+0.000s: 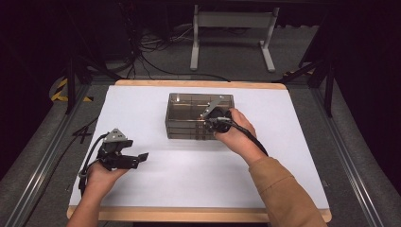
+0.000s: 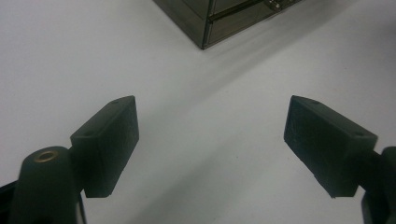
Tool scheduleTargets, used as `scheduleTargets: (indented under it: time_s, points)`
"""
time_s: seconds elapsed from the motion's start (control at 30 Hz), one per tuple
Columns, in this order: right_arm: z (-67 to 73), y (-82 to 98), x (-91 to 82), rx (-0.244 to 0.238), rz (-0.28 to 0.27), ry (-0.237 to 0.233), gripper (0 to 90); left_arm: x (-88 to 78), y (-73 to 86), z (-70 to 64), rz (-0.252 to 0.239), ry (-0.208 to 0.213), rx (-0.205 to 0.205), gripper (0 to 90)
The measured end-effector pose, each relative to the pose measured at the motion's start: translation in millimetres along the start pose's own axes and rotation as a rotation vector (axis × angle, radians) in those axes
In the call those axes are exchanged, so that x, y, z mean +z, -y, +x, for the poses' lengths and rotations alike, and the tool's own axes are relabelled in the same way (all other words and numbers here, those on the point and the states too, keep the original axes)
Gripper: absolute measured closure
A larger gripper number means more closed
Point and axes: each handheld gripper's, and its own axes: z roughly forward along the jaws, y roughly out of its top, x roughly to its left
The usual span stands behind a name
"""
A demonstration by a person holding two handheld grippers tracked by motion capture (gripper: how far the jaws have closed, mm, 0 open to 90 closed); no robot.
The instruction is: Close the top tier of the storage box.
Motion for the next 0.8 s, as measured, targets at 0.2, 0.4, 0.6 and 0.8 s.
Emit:
scheduleTargets:
  time_s: [0.2, 0.4, 0.6, 0.8]
  points:
    - [-0.3, 1.6, -4.3, 0.005, -0.019, 0.005, 90.0, -0.2, 0.1, -0.4, 0.005, 0.001, 0.004, 18.7]
    - [3.1, 2.8, -9.7, 0.003, -0.034, -0.018, 88.1, -1.5, 1.1, 0.7, 0.008, 0.001, 0.003, 18.6]
    - [8.2, 5.7, -18.6, -0.016, -0.048, -0.040, 81.4, -2.5, 2.6, 1.3, 0.009, 0.003, 0.001, 18.3]
    - [10.7, 12.5, -31.5, -0.017, -0.087, -0.081, 72.9, -2.0, 4.9, 0.7, 0.011, 0.006, -0.002, 18.1]
